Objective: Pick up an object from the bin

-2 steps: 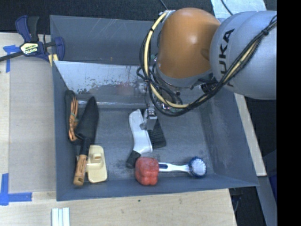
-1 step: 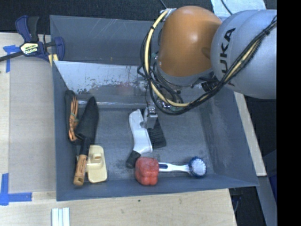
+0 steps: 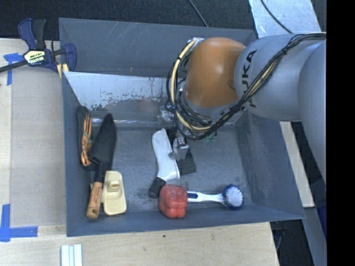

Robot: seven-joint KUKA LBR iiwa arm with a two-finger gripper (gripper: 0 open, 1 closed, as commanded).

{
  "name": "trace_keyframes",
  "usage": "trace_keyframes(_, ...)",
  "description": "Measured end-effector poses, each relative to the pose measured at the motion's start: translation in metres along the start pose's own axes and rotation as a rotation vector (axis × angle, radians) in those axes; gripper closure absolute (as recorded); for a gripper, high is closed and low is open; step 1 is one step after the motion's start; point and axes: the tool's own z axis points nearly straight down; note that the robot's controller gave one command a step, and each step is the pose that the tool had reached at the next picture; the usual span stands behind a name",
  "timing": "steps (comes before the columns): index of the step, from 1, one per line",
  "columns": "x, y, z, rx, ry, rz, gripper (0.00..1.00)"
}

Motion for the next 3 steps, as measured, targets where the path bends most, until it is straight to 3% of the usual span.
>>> trace_keyframes(1,0.007,0.0,0.036,0.002,-0.019,-0.428,0.0)
trace_keyframes(2,0.02,-0.012,0.007,0.001,-0.003,-0.526,0.0)
trace_keyframes(3,0.008,-0.01,0.046,0.008,-0.02,-0.865,0.0)
